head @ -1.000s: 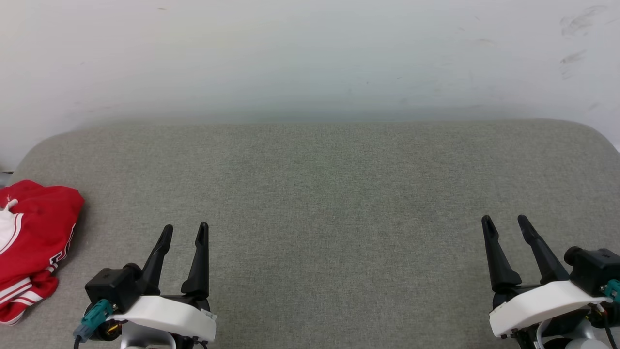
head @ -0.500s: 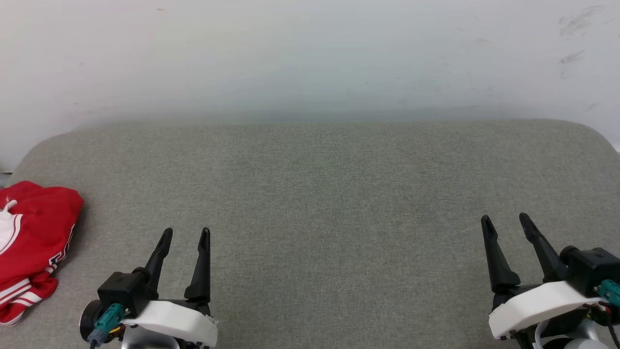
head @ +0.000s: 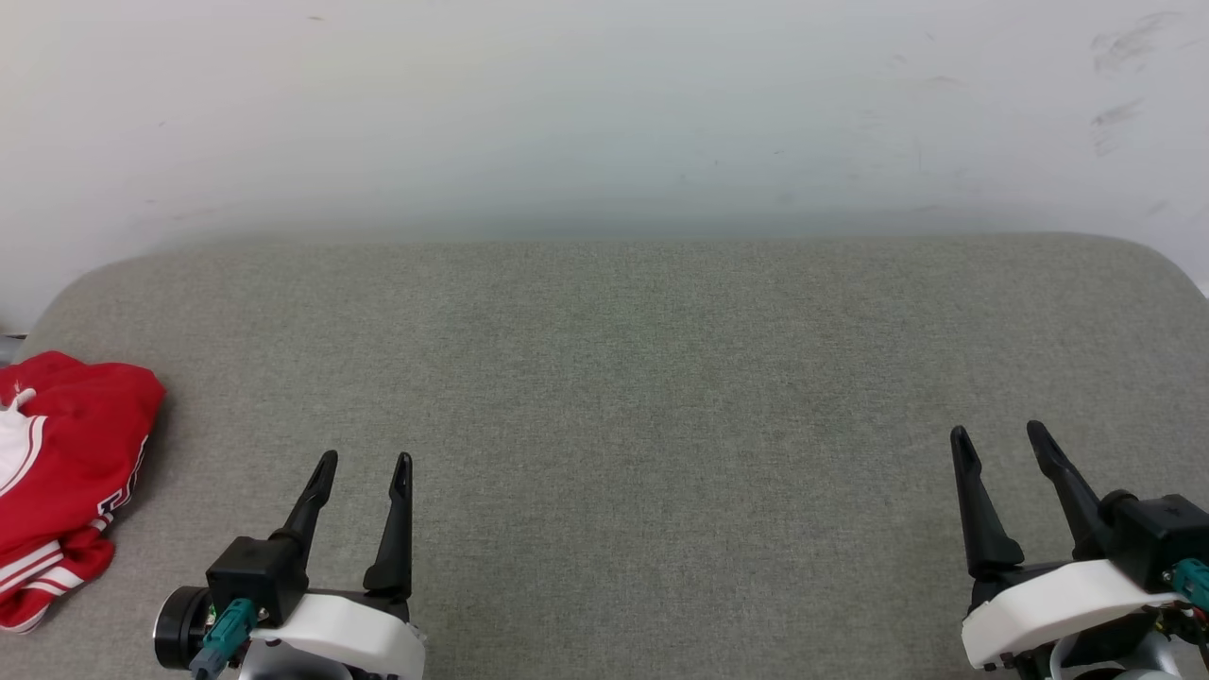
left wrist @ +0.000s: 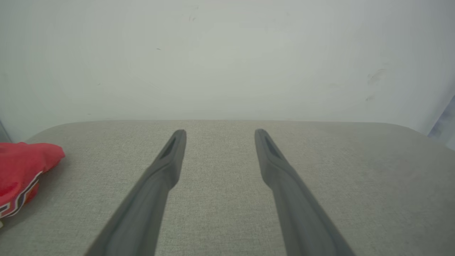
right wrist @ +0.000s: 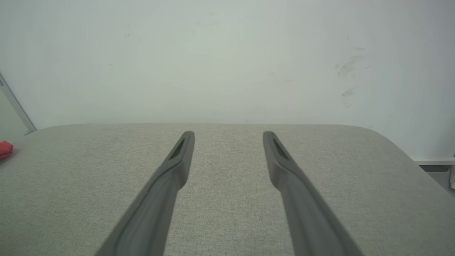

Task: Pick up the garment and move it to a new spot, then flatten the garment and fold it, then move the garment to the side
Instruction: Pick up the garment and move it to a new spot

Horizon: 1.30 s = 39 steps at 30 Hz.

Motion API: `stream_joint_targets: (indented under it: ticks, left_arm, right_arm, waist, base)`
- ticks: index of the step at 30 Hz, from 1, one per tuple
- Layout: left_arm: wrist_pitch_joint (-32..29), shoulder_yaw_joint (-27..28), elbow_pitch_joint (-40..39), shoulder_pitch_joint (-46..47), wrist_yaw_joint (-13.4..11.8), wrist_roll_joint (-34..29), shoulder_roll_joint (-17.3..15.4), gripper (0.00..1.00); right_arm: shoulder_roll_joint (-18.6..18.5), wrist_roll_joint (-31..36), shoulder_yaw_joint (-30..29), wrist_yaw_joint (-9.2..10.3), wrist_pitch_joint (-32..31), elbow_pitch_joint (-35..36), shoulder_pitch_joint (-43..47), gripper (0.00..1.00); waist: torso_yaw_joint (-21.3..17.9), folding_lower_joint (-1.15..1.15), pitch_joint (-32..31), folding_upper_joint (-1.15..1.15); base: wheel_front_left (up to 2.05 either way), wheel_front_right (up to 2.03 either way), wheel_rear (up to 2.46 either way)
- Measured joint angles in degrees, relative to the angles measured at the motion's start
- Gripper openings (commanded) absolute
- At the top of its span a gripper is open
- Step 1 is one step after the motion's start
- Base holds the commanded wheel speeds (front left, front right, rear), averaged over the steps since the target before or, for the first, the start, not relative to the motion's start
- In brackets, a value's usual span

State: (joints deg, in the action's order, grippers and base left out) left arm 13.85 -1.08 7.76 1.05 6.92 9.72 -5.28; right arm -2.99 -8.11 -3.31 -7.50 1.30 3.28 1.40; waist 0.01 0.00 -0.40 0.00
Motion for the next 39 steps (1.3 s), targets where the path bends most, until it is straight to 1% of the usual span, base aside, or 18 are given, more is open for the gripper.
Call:
stream_joint_targets:
  ticks: [11, 20, 25, 32, 33, 34, 39]
  left_arm:
    - [1.05, 0.25, 1.56, 0.14, 0.14, -2.89, 0.05, 1.0]
    - [1.13, 0.8, 2.1, 0.7, 0.33, -1.44, 0.24, 1.0]
    - [1.14, 1.41, 1.75, 1.55, 0.38, -0.91, 0.27, 1.0]
    - [1.22, 3.3, 1.67, 1.78, -0.35, -0.48, 0.22, 1.0]
    - [1.22, 3.3, 1.67, 1.78, -0.35, -0.48, 0.22, 1.0]
    - [1.22, 3.74, 1.72, 1.92, -0.38, -0.42, 0.05, 1.0]
    - [1.22, 4.69, 1.62, 2.06, -0.79, -0.6, -0.4, 1.0]
  right_arm:
    - [0.0, 2.68, -0.26, 0.0, 1.65, 0.09, 0.04, 1.0]
    - [0.0, 2.14, -0.27, 0.0, 1.96, 0.34, 0.04, 1.0]
    - [0.01, 2.01, 0.33, 0.0, 1.85, 1.15, 0.04, 1.0]
    - [0.02, 3.01, 2.34, -0.01, 0.9, 1.8, -0.06, 1.0]
    - [0.02, 3.01, 2.34, -0.01, 0.9, 1.8, -0.06, 1.0]
    - [0.02, 3.14, 2.89, -0.01, 0.73, 1.93, -0.1, 1.0]
    - [0.02, 3.66, 4.37, -0.01, 0.22, 2.25, -0.39, 1.0]
  waist:
    - [0.71, 0.0, 0.0, 0.0]
    - [3.15, 0.0, -0.02, 0.0]
    - [5.8, 0.0, -0.02, 0.0]
    - [10.82, 0.0, -0.01, 0.0]
    - [10.82, 0.0, -0.01, 0.0]
    - [12.45, 0.0, 0.02, 0.0]
    - [16.65, 0.0, 0.22, 0.0]
  base:
    - [0.0, 0.0, 0.0]
    - [0.0, 0.0, 0.0]
    - [0.0, 0.0, 0.0]
    - [0.0, 0.0, 0.0]
    - [0.0, 0.0, 0.0]
    - [0.0, 0.0, 0.0]
    - [0.0, 0.0, 0.0]
